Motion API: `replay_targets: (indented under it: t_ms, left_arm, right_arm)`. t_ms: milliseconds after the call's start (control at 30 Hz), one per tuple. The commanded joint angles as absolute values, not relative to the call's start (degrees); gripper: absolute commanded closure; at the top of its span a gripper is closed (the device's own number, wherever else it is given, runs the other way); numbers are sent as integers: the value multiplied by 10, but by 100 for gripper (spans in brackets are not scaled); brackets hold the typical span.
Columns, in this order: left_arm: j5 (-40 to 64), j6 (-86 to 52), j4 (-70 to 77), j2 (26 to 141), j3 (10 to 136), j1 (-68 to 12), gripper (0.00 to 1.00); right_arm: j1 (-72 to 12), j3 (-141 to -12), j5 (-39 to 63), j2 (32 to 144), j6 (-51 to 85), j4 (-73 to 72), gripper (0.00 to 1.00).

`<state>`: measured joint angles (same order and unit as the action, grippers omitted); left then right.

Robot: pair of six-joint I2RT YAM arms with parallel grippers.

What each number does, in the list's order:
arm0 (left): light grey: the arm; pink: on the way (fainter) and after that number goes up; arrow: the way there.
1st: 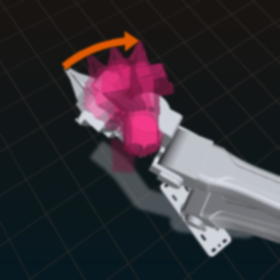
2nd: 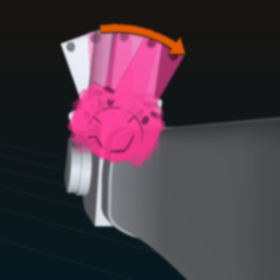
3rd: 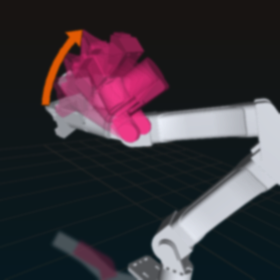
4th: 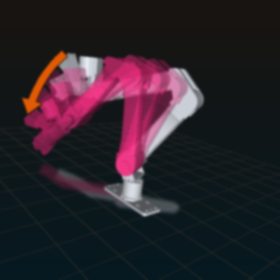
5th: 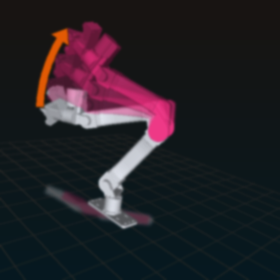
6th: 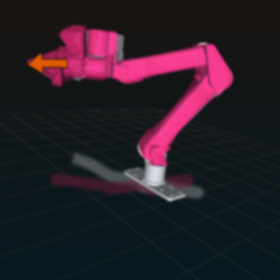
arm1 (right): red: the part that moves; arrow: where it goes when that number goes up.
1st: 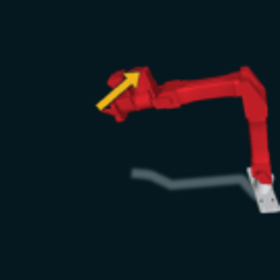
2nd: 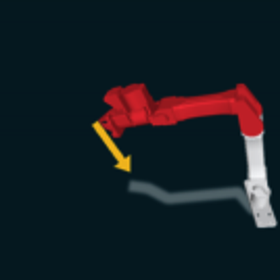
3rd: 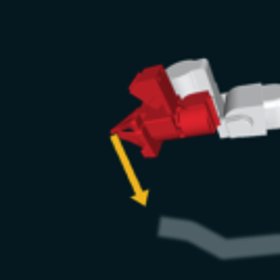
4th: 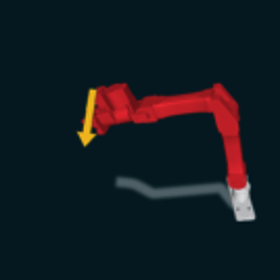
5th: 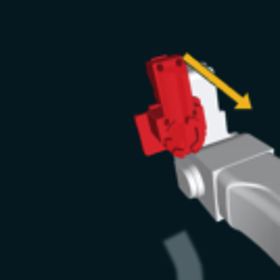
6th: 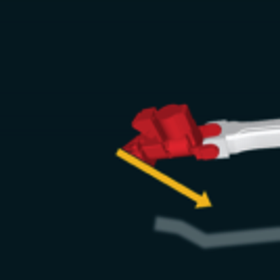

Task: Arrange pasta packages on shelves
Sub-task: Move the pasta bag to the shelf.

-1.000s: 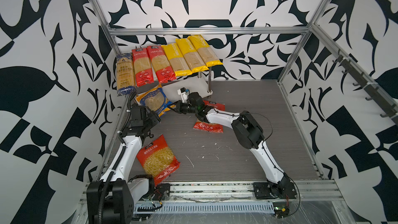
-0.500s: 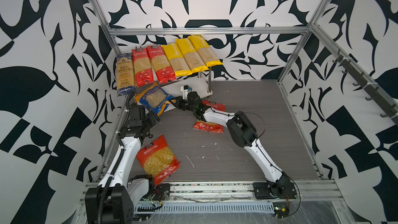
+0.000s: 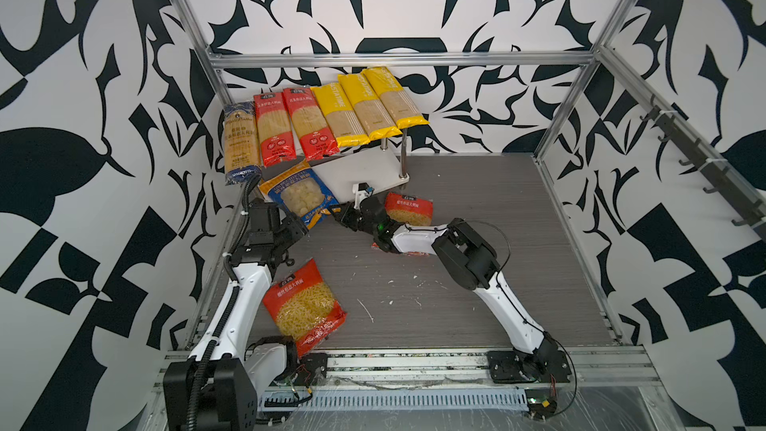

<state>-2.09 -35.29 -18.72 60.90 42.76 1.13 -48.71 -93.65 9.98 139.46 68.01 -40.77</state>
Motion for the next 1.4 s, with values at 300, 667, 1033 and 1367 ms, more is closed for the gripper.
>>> replay_targets:
  t_ms: [300, 667, 1033, 1367]
  left_arm:
    - [-12, -370, -174, 616, 416, 14, 28]
    - [-32, -370, -165, 610, 403, 14, 24]
    - [-5, -383, -101, 658, 390, 15, 25]
    - [26, -418, 17, 748, 381, 15, 40]
  right_arm:
    - [-517, -877, -14, 1363, 741, -557, 100]
    - [-543, -1004, -80, 1407, 759, -513, 100]
    - [-538, -1064, -127, 1451, 748, -473, 100]
    - [-538, -947, -141, 1380, 750, -537, 100]
